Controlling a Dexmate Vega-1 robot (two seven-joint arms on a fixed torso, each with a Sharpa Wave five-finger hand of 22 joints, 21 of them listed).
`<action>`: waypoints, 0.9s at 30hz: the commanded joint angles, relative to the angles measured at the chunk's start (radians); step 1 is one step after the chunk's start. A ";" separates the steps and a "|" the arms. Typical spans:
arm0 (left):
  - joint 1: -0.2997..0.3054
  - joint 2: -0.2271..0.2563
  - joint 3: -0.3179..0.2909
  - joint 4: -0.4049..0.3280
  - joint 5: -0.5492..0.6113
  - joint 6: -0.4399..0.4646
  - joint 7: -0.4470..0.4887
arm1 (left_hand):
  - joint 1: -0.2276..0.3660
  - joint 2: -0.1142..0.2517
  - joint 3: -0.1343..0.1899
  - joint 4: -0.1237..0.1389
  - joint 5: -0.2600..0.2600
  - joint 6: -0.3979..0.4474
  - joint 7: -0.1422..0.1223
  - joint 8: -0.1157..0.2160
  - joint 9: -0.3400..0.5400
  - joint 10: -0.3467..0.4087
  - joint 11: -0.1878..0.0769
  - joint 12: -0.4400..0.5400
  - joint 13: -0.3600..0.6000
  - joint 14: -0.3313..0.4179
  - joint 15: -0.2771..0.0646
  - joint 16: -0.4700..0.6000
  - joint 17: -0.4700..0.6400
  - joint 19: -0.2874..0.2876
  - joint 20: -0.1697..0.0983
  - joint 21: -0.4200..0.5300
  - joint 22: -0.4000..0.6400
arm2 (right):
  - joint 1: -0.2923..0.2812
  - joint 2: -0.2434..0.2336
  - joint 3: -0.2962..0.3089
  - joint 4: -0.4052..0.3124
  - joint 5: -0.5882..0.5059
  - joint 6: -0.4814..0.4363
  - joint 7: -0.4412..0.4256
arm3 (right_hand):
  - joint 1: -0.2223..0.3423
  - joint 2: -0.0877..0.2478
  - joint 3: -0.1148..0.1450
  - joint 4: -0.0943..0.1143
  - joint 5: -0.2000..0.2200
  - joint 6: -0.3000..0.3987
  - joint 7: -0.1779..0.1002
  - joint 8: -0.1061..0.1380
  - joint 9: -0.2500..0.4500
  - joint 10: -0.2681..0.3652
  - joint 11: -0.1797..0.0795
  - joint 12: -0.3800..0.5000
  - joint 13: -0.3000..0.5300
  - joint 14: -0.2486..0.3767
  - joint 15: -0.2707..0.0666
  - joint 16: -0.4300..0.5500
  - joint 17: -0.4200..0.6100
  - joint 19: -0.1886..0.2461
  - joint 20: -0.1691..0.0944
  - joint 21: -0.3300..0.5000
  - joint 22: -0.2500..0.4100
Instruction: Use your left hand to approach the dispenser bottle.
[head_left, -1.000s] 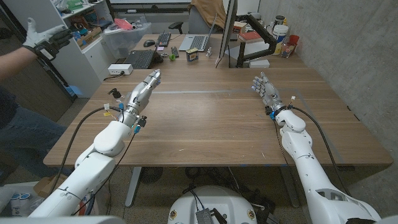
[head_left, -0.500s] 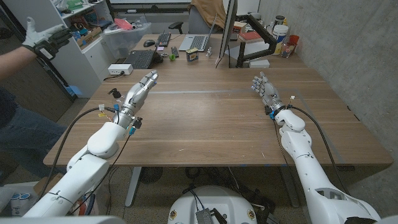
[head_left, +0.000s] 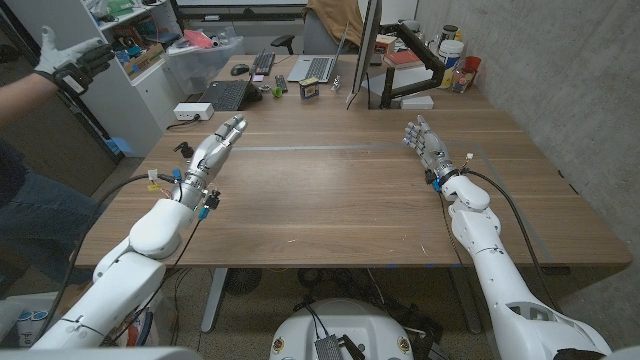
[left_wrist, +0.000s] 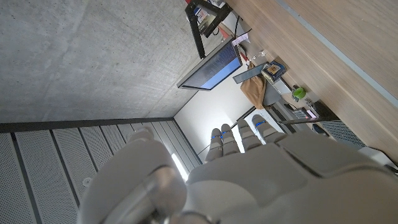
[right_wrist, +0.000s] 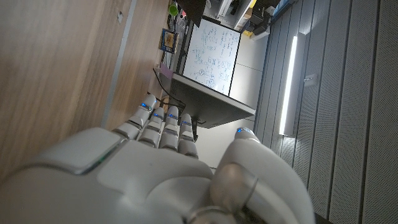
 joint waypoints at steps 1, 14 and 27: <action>0.048 -0.004 -0.063 -0.037 0.060 0.032 0.020 | 0.029 0.018 0.014 -0.007 0.001 0.005 -0.003 0.001 0.005 0.003 -0.002 0.000 0.004 0.003 0.001 0.002 0.003 -0.005 0.005 -0.006 0.003 | 0.006 0.001 -0.009 -0.001 -0.006 -0.009 0.006 | -0.002 0.008 0.002 -0.004 -0.001 0.011 0.002 -0.003 0.006 0.009 0.000 -0.006 0.001 0.006 -0.003 -0.003 0.002 0.010 0.003 -0.007 0.006; 0.062 0.001 -0.106 -0.083 0.150 0.105 0.029 | 0.110 0.059 0.054 -0.049 -0.011 -0.005 -0.012 -0.004 0.006 -0.003 -0.008 -0.006 0.005 -0.011 0.002 -0.007 0.001 -0.027 0.021 -0.035 0.003 | 0.013 0.009 -0.012 0.020 -0.013 -0.002 0.002 | -0.003 0.008 0.001 -0.005 -0.001 0.012 0.003 -0.003 0.006 0.010 0.000 -0.006 0.001 0.007 -0.002 -0.004 0.002 0.013 0.004 -0.012 0.006; 0.090 0.007 -0.162 -0.145 0.226 0.202 0.020 | 0.156 0.059 0.066 -0.079 -0.026 -0.006 -0.024 -0.005 0.006 0.003 -0.014 -0.003 0.007 0.002 0.011 -0.001 0.003 -0.020 0.071 -0.047 0.005 | 0.021 0.012 -0.011 0.038 -0.018 0.003 0.002 | -0.004 0.009 0.000 -0.006 -0.001 0.013 0.002 -0.003 0.006 0.012 0.000 -0.007 0.000 0.010 -0.005 -0.003 0.002 0.014 0.004 -0.018 0.006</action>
